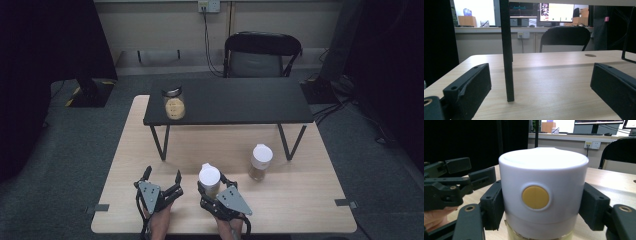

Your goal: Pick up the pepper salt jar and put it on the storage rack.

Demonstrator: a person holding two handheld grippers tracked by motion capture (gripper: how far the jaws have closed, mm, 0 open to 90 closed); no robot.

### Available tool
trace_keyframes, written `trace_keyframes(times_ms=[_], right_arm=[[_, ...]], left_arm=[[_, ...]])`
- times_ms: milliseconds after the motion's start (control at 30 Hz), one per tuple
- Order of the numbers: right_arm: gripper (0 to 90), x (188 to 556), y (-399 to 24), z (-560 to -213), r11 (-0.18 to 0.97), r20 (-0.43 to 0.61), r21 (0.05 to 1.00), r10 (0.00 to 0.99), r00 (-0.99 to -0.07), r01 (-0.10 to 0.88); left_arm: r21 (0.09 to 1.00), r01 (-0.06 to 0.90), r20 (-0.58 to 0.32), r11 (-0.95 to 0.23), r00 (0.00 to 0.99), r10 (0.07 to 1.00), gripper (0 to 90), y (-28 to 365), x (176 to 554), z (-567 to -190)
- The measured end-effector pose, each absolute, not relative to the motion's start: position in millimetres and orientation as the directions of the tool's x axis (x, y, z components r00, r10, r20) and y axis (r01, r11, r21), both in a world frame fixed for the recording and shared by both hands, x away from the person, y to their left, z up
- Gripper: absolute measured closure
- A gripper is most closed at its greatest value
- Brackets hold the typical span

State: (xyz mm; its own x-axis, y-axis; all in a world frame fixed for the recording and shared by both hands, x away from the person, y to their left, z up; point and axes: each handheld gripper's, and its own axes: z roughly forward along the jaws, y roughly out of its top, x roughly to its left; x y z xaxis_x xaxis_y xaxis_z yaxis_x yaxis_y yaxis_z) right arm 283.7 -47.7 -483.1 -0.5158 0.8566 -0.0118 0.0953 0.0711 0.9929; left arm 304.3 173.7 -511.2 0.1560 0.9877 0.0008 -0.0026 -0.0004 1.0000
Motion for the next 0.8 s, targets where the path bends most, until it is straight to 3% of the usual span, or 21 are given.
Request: trace_keyframes(times_ms=[800], right_arm=[[30.2,283,-56,-460,0.078,-0.024,0.994,0.853,-0.521,0.082]], left_arm=[[1.000,-0.003,0.001,0.000,0.156,0.988,2.7,174,304,-511]])
